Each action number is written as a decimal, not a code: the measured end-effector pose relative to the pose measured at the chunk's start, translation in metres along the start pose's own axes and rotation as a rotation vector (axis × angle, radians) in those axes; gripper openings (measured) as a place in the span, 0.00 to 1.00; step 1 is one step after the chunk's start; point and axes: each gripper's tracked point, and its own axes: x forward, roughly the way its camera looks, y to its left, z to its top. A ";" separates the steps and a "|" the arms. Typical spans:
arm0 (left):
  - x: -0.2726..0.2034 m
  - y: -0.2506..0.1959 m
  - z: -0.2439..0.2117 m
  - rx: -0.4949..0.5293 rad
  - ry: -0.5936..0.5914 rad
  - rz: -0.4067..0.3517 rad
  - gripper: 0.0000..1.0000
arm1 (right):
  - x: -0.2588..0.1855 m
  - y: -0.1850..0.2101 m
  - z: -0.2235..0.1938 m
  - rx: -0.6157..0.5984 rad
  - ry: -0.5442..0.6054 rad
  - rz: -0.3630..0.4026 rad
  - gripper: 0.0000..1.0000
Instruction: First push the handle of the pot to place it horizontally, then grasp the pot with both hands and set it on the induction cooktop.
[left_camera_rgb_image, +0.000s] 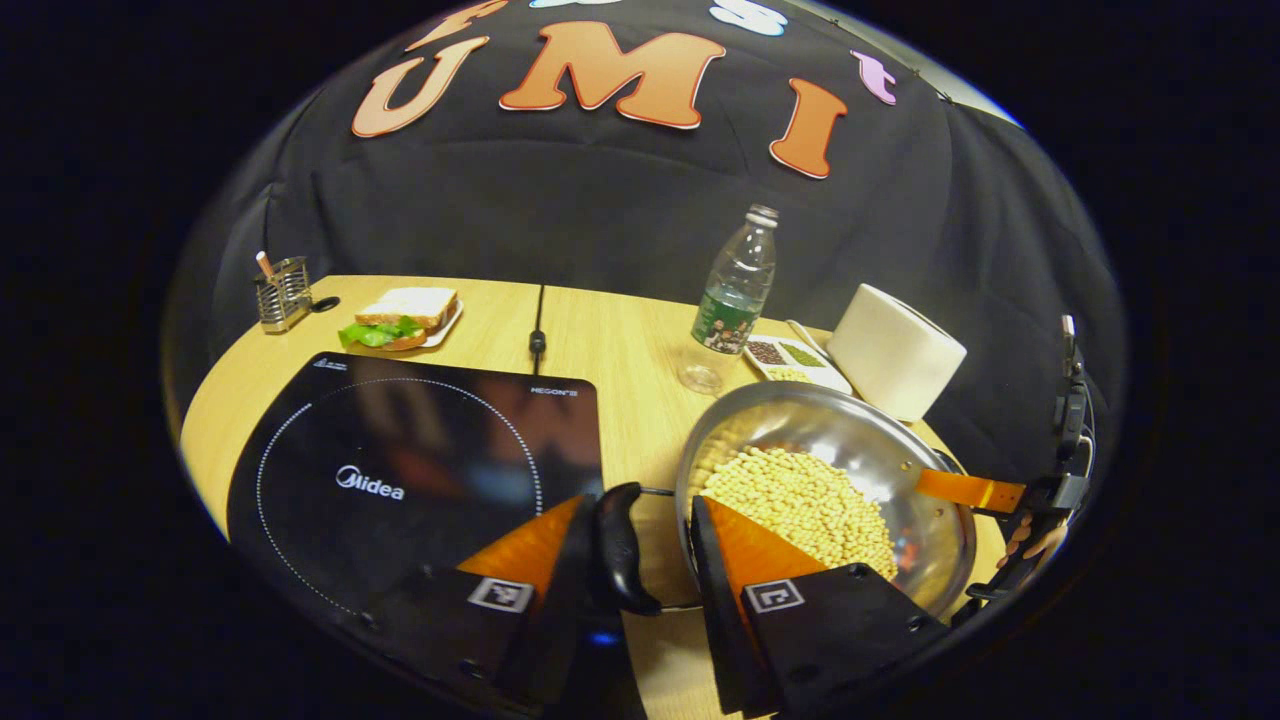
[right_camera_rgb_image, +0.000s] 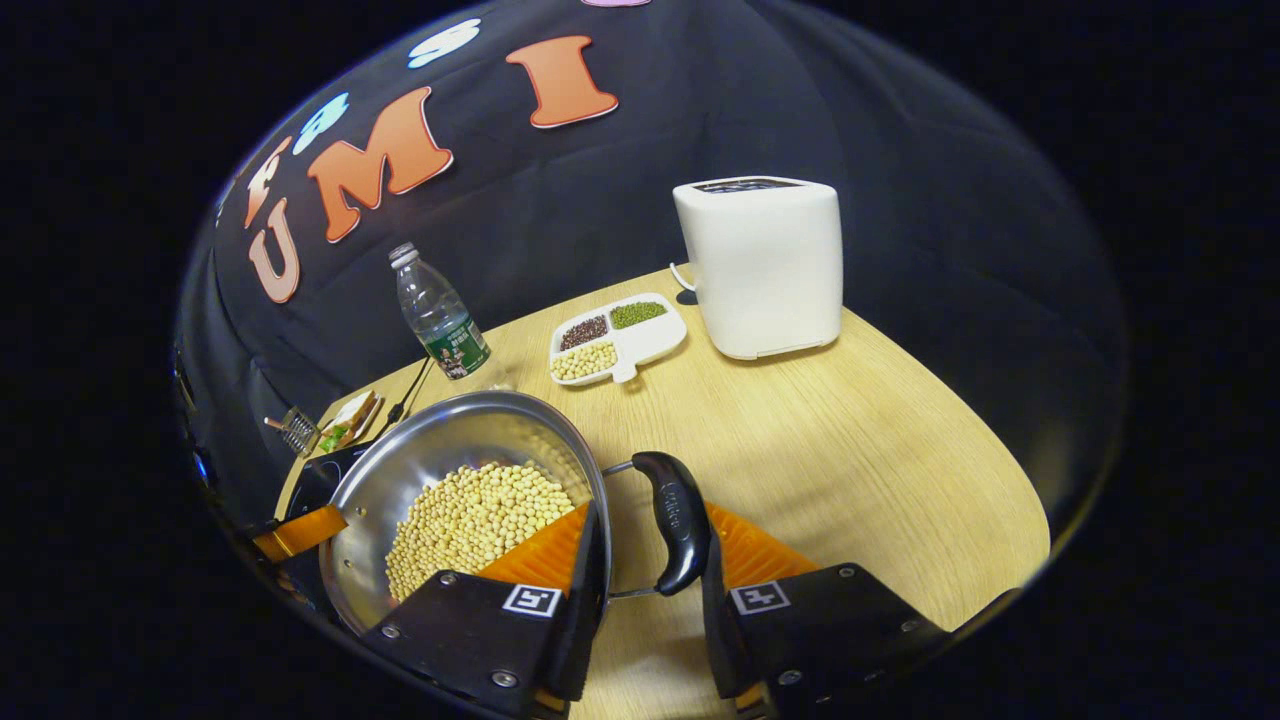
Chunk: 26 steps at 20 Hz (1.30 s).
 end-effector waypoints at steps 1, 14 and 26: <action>-0.001 -0.005 -0.001 0.005 0.015 -0.001 0.63 | -0.001 0.000 0.000 0.013 -0.001 -0.005 0.46; 0.003 -0.028 -0.007 -0.030 0.184 -0.047 0.43 | -0.033 -0.030 -0.001 0.117 -0.047 -0.084 0.37; -0.052 0.033 0.046 -0.073 0.107 -0.014 0.39 | -0.062 0.054 0.029 0.093 -0.102 -0.026 0.37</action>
